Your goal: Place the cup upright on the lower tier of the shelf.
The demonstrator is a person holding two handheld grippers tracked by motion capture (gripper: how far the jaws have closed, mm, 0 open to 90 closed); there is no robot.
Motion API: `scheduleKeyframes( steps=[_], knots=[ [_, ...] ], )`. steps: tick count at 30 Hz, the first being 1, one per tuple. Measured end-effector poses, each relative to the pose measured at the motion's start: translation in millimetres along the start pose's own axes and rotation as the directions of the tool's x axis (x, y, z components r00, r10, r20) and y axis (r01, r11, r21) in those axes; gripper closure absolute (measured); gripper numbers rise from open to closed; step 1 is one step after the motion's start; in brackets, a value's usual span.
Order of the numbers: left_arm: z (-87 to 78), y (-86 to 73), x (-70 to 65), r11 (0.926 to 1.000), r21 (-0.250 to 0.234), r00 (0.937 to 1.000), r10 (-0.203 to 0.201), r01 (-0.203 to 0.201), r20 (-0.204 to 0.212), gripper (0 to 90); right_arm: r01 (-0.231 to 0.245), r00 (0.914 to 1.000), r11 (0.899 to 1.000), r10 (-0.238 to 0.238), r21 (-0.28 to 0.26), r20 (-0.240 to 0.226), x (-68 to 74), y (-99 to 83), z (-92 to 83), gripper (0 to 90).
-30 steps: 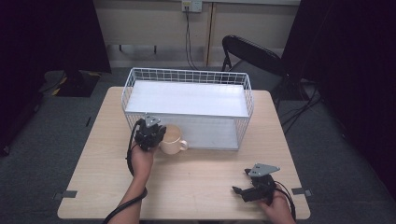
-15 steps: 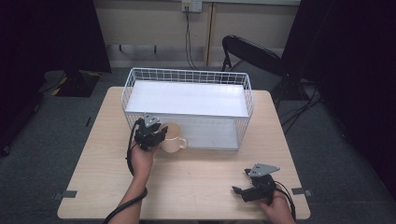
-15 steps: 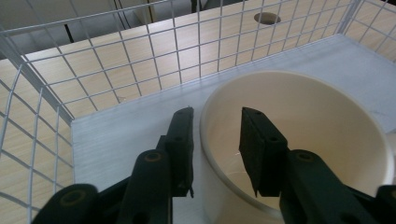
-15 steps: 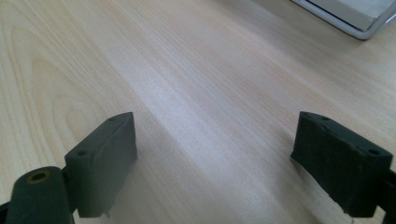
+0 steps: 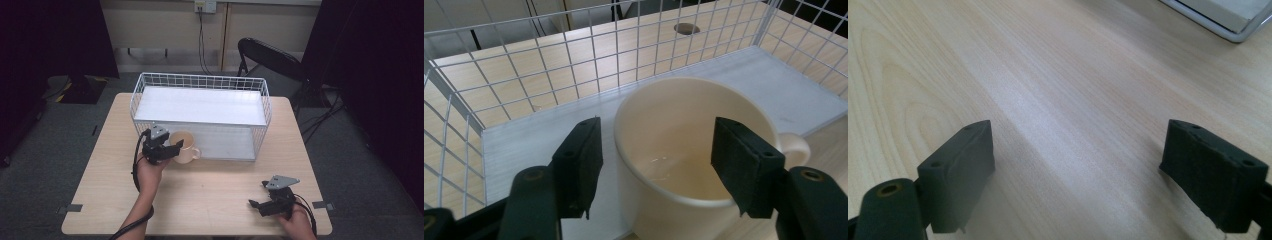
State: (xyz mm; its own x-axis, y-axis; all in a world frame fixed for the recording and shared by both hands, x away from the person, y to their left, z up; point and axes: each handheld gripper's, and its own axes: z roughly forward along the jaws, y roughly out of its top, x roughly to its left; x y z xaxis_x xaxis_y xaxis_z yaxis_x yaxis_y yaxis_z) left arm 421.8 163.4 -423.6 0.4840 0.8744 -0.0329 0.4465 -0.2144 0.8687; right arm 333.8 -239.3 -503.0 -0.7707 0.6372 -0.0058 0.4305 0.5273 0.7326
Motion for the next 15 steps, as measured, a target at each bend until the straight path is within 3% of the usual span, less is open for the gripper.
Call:
scheduleKeyframes(
  steps=[2, 11, 15],
  knots=[
    [-4.8, -1.4, -2.2, 1.0, -0.005, 0.9996, -0.003, 0.004, 0.027, 36.0, 0.0, 1.0, 1.0, 0.0, 0.0, 0.0, 0.0, 0.0, 0.0, 12.6],
    [-17.3, -5.1, -6.3, 0.9996, -0.027, 0.999, 0.012, -0.011, 0.043, 33.7, 0.0, 1.0, 1.0, 0.0, 0.0, 0.0, 0.0, 0.0, 0.0, 12.6],
    [-20.3, -6.2, -7.6, 0.9993, -0.037, 0.9985, 0.002, 0.0, 0.056, 33.1, 0.0, 1.0, 1.0, 0.0, 0.0, 0.0, 0.0, 0.0, 0.0, 12.6]
  ],
)
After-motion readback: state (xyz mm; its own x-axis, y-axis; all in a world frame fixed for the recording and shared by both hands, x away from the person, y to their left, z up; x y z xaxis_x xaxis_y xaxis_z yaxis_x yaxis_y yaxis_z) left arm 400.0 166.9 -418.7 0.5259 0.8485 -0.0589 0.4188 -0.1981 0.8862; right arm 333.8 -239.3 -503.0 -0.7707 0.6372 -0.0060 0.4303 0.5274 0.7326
